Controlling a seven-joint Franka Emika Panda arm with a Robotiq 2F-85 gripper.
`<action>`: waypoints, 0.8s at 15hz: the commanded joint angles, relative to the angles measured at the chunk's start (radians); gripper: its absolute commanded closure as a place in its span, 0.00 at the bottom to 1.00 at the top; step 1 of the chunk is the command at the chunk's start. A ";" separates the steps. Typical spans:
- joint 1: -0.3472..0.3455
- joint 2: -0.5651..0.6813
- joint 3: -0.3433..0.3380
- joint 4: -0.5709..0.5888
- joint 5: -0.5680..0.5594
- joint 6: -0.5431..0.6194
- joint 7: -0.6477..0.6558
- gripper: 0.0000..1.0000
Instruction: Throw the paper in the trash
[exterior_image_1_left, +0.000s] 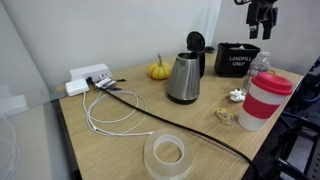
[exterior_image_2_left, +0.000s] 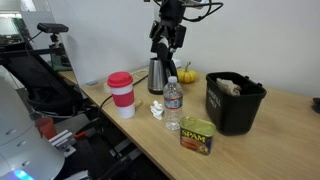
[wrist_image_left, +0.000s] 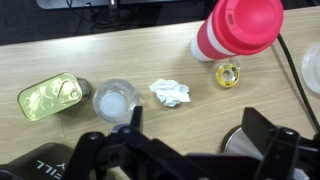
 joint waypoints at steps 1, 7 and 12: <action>-0.016 -0.001 0.015 0.002 0.001 -0.002 -0.001 0.00; 0.001 0.043 0.045 -0.017 -0.018 0.116 0.048 0.00; 0.020 0.168 0.084 -0.057 -0.090 0.323 0.050 0.00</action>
